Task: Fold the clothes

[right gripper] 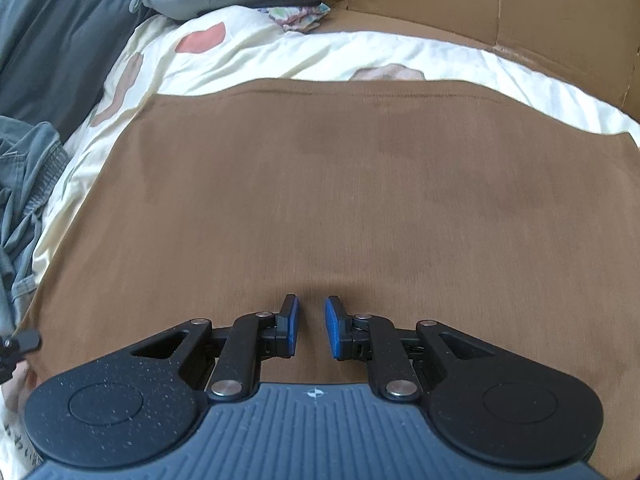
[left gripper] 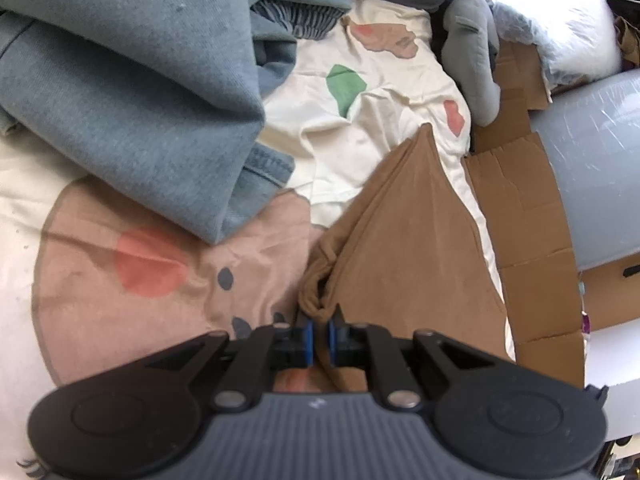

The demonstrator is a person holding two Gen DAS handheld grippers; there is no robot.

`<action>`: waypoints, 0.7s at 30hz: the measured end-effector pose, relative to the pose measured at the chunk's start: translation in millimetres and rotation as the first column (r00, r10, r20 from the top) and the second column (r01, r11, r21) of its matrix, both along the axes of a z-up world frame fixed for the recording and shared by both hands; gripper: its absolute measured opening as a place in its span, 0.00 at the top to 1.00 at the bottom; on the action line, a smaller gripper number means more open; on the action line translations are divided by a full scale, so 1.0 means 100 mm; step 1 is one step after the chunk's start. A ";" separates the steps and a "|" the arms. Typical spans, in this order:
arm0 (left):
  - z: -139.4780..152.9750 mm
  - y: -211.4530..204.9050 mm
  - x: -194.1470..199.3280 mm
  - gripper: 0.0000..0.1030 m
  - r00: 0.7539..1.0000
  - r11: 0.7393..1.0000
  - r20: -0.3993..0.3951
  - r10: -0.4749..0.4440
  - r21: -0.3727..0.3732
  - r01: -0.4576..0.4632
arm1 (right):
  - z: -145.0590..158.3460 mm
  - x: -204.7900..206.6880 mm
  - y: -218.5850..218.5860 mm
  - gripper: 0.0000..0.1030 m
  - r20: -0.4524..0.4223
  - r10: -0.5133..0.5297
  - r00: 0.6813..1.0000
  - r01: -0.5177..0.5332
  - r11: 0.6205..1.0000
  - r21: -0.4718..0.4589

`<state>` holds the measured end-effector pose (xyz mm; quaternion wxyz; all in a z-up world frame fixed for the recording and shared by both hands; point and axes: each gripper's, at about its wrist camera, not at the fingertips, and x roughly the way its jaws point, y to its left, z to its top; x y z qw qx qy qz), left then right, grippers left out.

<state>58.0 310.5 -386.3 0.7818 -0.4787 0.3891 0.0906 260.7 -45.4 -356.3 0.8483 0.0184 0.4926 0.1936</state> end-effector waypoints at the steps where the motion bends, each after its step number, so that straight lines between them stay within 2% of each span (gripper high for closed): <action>1: 0.00 0.00 0.00 0.92 1.000 1.000 0.000 0.001 -0.002 -0.001 | 0.00 0.03 0.01 0.79 0.004 -0.003 1.000 0.003 1.000 0.003; 12: -0.02 0.02 -0.03 0.92 1.000 1.000 0.011 0.000 -0.009 0.000 | -0.02 0.50 0.03 0.80 0.043 -0.102 0.994 0.100 0.994 0.034; 21: -0.03 0.02 -0.04 0.85 1.000 1.000 0.010 -0.001 -0.013 0.001 | -0.05 0.90 0.06 0.81 0.051 -0.166 0.985 0.163 0.985 0.054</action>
